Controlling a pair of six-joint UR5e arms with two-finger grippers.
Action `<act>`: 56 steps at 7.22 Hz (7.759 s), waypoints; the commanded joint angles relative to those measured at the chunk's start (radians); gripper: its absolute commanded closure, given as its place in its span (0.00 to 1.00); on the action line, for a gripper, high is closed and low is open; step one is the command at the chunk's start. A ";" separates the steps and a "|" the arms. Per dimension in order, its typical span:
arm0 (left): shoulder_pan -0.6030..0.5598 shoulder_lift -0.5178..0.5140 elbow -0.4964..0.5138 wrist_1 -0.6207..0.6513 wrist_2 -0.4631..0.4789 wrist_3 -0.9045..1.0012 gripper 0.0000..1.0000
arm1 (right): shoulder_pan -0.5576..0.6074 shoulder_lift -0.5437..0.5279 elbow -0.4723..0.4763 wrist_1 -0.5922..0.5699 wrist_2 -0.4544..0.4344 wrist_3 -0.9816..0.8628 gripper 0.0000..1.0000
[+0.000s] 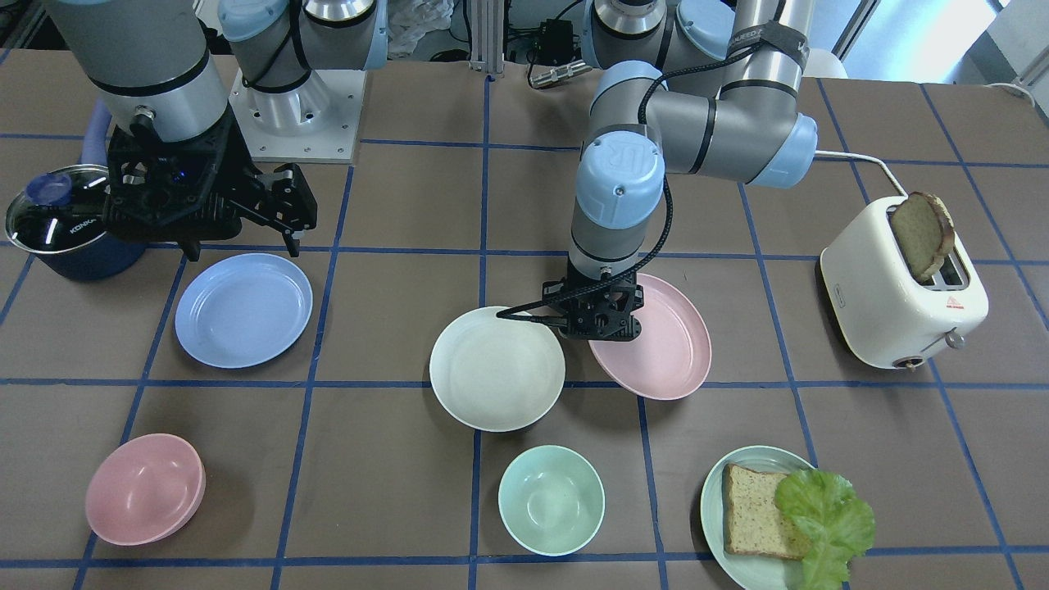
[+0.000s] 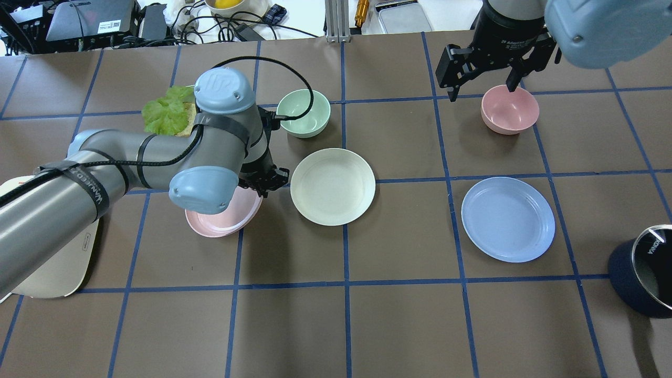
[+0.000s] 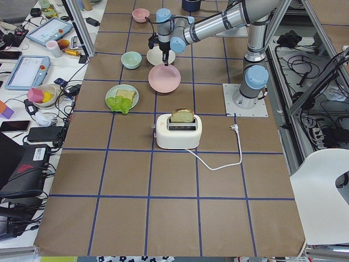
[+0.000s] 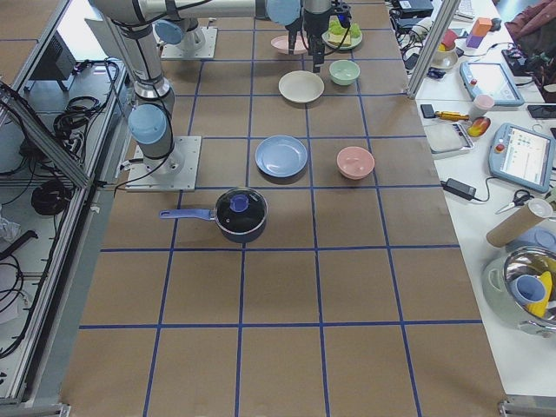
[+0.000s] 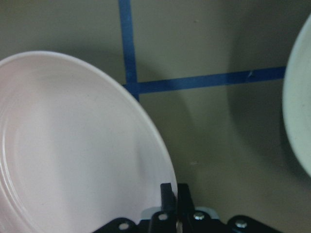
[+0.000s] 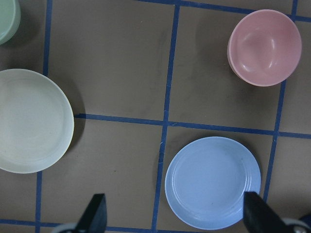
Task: Stack three plates with pink and blue
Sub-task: 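Carry the pink plate with the left gripper onto the cream plate, then open the left gripper and lift it off the stacked plates, then retract the left arm while the right gripper grasps the light blue plate's rim, then lift the light blue plate with the right gripper onto the pink plate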
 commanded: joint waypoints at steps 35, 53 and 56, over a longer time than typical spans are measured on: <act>0.242 0.256 0.320 -0.521 -0.145 0.097 0.00 | -0.494 0.083 0.687 -0.720 0.023 -0.499 0.42; 0.283 0.239 0.375 -0.556 -0.094 0.066 0.00 | -0.494 0.124 0.451 -0.351 0.044 -0.486 1.00; 0.282 0.246 0.369 -0.559 -0.094 0.086 0.00 | -0.494 0.114 0.439 -0.304 0.093 -0.460 1.00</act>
